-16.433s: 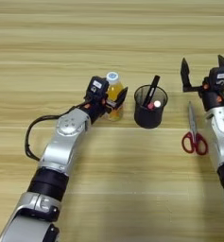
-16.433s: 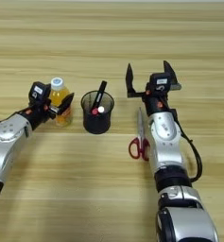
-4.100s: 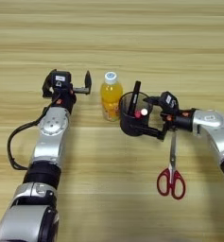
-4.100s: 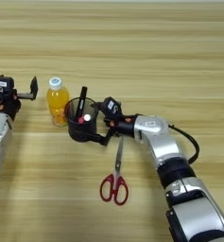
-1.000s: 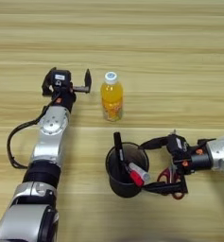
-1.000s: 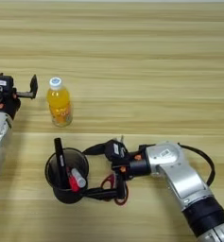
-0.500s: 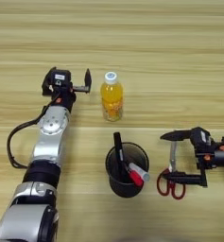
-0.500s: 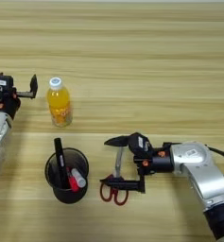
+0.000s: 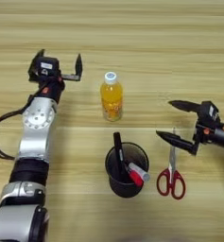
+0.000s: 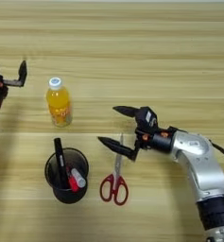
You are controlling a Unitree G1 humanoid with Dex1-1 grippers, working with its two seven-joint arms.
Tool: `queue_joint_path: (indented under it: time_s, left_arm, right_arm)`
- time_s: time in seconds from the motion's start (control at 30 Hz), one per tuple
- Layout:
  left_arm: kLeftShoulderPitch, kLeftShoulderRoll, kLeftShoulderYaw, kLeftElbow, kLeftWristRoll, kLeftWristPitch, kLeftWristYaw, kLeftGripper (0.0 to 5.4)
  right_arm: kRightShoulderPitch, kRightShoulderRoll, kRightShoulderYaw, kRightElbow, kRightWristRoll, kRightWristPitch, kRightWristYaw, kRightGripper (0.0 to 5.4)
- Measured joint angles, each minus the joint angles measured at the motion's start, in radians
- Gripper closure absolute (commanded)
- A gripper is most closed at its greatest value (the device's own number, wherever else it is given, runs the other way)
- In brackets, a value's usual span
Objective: Move the objects on the table
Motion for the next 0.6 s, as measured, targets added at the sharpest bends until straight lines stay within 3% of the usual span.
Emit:
queue_joint_path:
  time_s: [0.07, 0.23, 0.4, 0.6]
  left_arm:
    - [0.042, 0.018, -0.017, -0.046, -0.022, -0.001, -0.073, 0.0]
    - [0.118, 0.022, -0.06, -0.111, -0.076, -0.012, -0.226, 0.0]
    - [0.129, 0.018, -0.081, -0.13, -0.109, -0.011, -0.286, 0.0]
    - [0.13, 0.001, -0.131, -0.14, -0.112, 0.013, -0.33, 0.0]
  right_arm:
    - [-0.032, 0.024, -0.023, 0.043, -0.003, -0.009, -0.063, 0.02]
    - [-0.093, 0.083, -0.067, 0.164, -0.042, -0.054, -0.227, 0.02]
    - [-0.127, 0.142, -0.121, 0.201, -0.062, -0.14, -0.37, 0.02]
    - [-0.151, 0.199, -0.177, 0.24, -0.144, -0.283, -0.604, 0.02]
